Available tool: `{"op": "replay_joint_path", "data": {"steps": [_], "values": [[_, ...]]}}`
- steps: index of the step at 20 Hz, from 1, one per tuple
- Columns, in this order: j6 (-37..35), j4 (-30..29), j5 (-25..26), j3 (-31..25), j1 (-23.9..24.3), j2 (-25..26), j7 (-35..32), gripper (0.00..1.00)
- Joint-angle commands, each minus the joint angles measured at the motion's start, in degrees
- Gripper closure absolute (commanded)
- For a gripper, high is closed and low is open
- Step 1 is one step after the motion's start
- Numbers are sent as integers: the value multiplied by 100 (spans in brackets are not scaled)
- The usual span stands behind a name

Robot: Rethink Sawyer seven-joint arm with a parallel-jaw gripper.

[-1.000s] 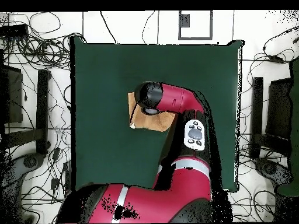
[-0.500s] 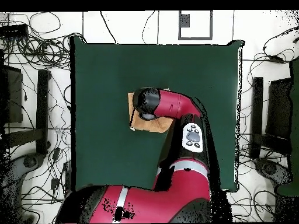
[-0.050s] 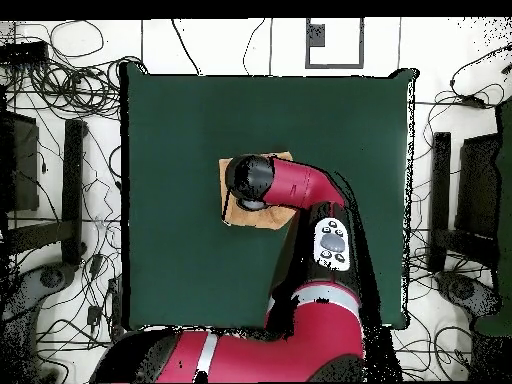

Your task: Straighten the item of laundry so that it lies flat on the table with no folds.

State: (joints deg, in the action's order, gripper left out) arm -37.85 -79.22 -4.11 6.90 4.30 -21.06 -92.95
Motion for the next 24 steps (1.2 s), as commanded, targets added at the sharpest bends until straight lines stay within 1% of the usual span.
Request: {"op": "replay_joint_path", "data": {"steps": [1, 5, 12, 19, 24], "values": [[131, -746, -251, -763, -52, 24, -886, 0], [106, -799, -257, -801, -25, -23, -851, 0], [22, -729, -229, -768, -71, -24, -889, 0], [92, -678, -225, -801, -107, 81, -923, 0], [66, -590, -144, -715, -165, 150, -925, 0]]}}
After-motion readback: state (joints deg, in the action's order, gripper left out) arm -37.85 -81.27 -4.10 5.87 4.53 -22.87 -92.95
